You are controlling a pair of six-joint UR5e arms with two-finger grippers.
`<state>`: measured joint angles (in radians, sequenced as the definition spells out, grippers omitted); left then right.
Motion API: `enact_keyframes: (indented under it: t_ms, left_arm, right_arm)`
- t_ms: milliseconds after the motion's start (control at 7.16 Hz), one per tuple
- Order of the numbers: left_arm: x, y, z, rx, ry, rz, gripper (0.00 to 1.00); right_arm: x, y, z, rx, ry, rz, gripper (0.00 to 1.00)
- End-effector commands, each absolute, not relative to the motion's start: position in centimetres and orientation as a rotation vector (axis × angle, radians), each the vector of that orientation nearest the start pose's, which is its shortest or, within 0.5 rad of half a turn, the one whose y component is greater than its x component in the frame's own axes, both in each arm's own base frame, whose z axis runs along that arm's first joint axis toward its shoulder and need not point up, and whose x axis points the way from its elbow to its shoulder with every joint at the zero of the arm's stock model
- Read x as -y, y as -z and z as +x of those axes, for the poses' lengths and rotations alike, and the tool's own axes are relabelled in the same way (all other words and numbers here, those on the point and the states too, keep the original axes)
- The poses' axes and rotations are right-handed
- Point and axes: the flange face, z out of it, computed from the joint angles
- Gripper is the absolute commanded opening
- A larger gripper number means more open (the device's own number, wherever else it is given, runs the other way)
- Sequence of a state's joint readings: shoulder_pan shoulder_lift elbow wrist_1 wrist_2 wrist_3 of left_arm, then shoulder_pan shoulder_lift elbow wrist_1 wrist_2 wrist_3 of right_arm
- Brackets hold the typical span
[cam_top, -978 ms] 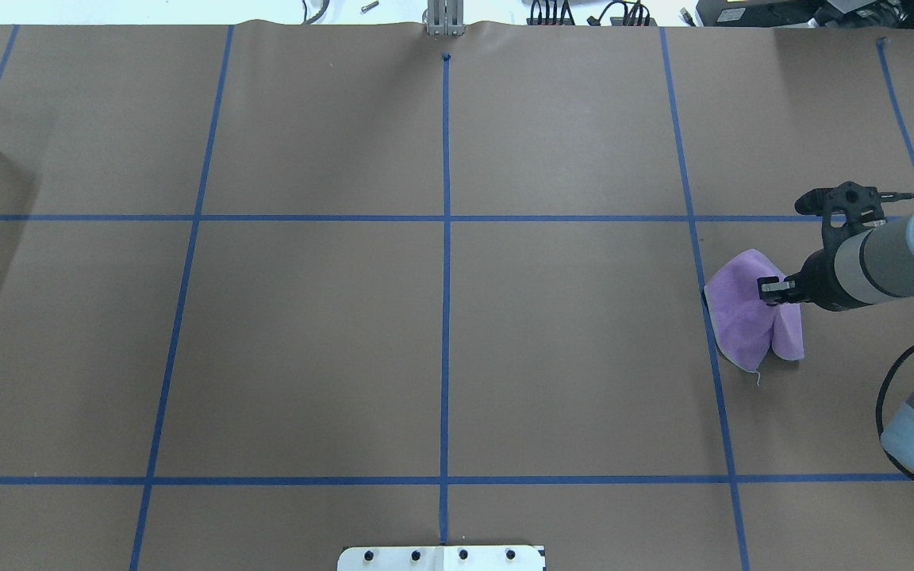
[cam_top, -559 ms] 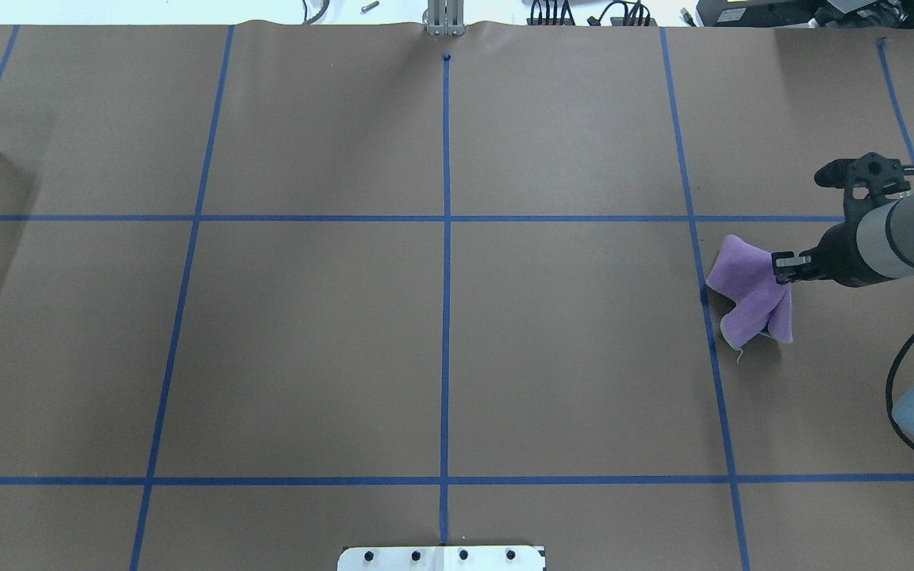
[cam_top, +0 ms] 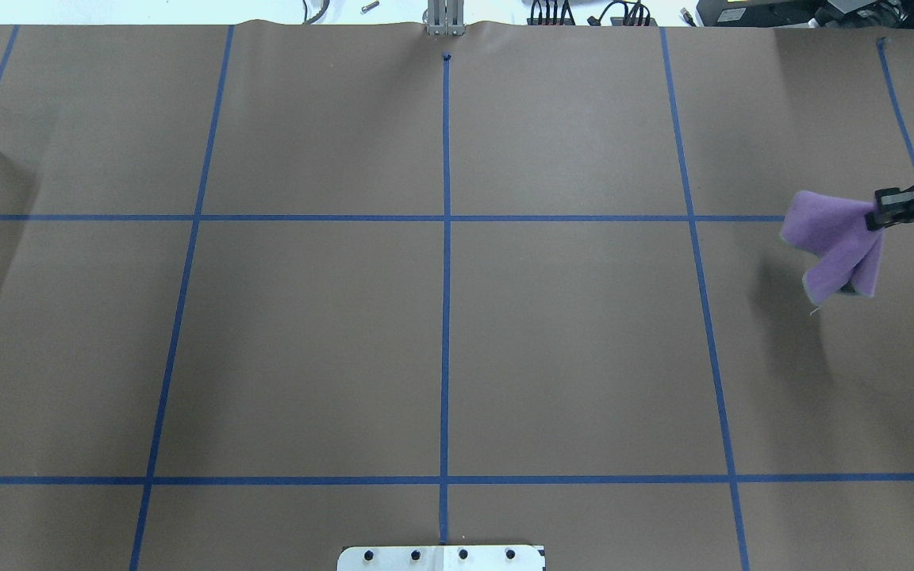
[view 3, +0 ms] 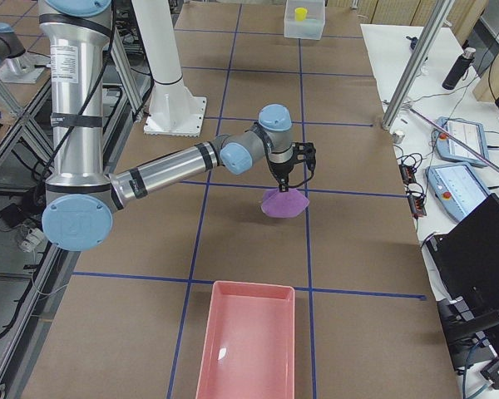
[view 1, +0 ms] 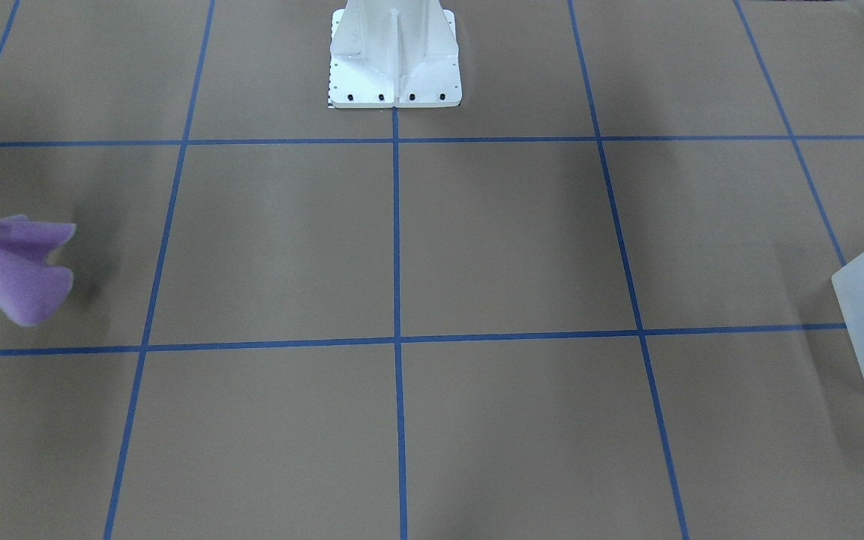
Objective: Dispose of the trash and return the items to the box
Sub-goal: 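Lift the purple cloth with the right gripper and carry it toward the pink bin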
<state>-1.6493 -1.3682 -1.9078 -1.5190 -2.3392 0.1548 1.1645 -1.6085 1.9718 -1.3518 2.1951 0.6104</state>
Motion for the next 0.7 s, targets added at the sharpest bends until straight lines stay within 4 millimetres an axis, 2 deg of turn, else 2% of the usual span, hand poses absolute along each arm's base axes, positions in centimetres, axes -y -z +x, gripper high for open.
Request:
enact_keyframes:
  t_ms: [0, 279, 419, 559]
  left_arm:
    - [36.1, -61.8, -9.2, -0.769, 0.020, 0.217, 0.99]
    - [36.4, -61.9, -8.6, -0.860, 0.122, 0.154, 0.99]
    - [36.4, -61.9, -8.6, -0.861, 0.124, 0.152, 0.99]
    - [36.4, -62.0, -8.6, -0.862, 0.124, 0.152, 0.99]
  right_arm:
    - [47.4, -47.7, -3.7, 0.781, 0.037, 0.204, 0.00]
    - [47.3, -49.9, 3.1, 0.716, 0.116, 0.169, 0.00]
    - [46.8, -50.8, 5.6, 0.705, 0.094, 0.146, 0.00]
    - [46.7, -52.8, 7.4, 0.700, 0.105, 0.134, 0.00]
